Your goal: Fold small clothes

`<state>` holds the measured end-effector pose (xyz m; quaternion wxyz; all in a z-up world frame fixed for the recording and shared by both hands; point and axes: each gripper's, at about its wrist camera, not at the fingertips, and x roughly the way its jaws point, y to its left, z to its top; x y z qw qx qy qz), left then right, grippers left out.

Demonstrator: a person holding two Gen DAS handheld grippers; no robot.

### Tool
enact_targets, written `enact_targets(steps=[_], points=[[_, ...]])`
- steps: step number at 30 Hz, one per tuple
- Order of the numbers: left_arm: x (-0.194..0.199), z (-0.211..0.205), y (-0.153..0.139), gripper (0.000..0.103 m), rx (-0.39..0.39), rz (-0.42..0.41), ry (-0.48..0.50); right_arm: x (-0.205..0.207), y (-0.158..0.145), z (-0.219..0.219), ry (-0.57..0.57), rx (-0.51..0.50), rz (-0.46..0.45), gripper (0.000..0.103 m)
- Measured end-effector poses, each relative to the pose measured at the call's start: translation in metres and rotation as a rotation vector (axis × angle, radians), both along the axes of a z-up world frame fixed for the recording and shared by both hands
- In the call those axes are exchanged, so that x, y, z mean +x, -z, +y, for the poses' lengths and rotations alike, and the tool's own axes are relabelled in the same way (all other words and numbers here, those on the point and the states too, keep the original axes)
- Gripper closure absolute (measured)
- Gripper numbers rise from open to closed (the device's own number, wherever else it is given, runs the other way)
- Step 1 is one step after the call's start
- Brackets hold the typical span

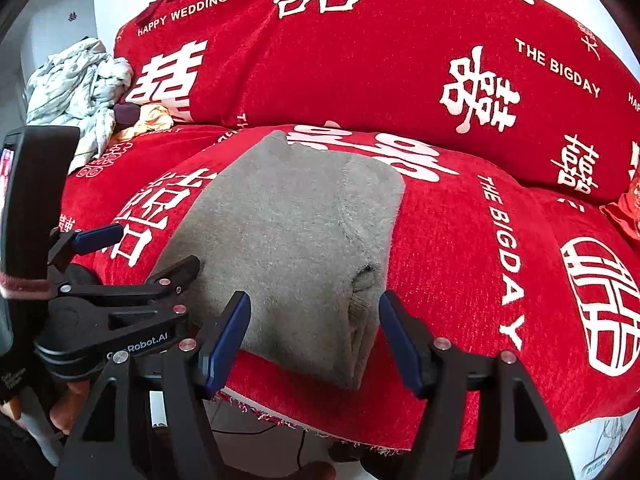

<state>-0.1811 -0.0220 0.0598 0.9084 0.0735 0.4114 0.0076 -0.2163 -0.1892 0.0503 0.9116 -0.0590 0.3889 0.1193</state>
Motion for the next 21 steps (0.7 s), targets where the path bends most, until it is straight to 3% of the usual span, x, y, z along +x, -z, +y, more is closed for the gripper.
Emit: enact_targets(steps=[21], points=[[-0.030,0.001,-0.024,0.013,0.003,-0.094,0.009,-0.025,-0.022,0.004,0.042,-0.019,-0.050,0.032]])
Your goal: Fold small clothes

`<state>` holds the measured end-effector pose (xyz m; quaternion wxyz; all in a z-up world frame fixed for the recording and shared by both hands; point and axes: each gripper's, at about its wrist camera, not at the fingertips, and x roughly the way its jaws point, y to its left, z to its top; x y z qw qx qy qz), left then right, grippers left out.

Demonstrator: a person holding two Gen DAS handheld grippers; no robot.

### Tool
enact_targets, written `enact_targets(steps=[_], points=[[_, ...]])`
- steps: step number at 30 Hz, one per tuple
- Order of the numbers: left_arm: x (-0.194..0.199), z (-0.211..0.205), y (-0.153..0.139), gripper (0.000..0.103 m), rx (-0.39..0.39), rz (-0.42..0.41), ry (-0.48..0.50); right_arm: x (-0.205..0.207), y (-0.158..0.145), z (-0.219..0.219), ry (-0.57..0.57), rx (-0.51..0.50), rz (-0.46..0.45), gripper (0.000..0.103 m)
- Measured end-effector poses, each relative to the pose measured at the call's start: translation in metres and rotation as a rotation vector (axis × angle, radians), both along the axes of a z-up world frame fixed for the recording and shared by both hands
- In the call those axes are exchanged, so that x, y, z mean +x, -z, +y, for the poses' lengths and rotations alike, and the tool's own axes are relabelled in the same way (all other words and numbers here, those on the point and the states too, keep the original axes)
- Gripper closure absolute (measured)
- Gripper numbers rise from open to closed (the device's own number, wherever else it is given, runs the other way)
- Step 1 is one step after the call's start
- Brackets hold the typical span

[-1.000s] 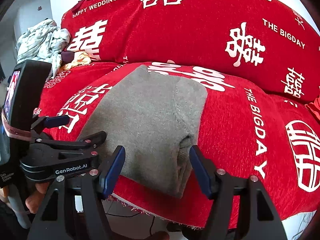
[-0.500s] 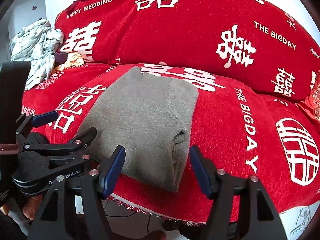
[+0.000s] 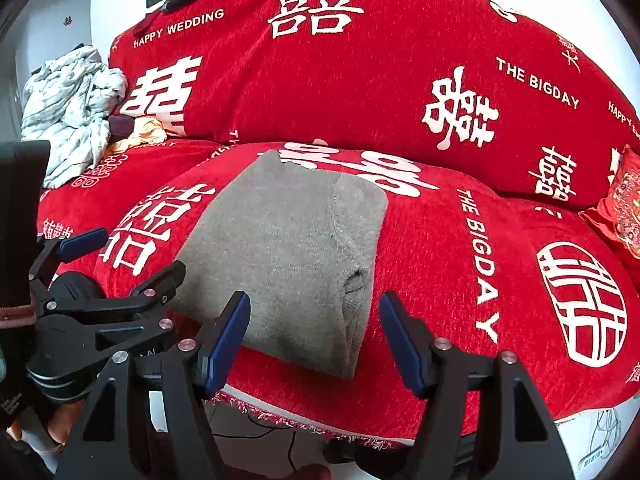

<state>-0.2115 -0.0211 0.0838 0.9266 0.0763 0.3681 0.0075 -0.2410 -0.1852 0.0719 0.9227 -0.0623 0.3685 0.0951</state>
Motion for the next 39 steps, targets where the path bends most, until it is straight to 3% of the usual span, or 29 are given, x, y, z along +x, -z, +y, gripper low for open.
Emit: enact_targets(steps=[39], points=[[-0.004,0.010,0.001,0.013,-0.039,0.012,0.016,-0.002,0.008,0.008,0.002,-0.019,0.027,0.032]])
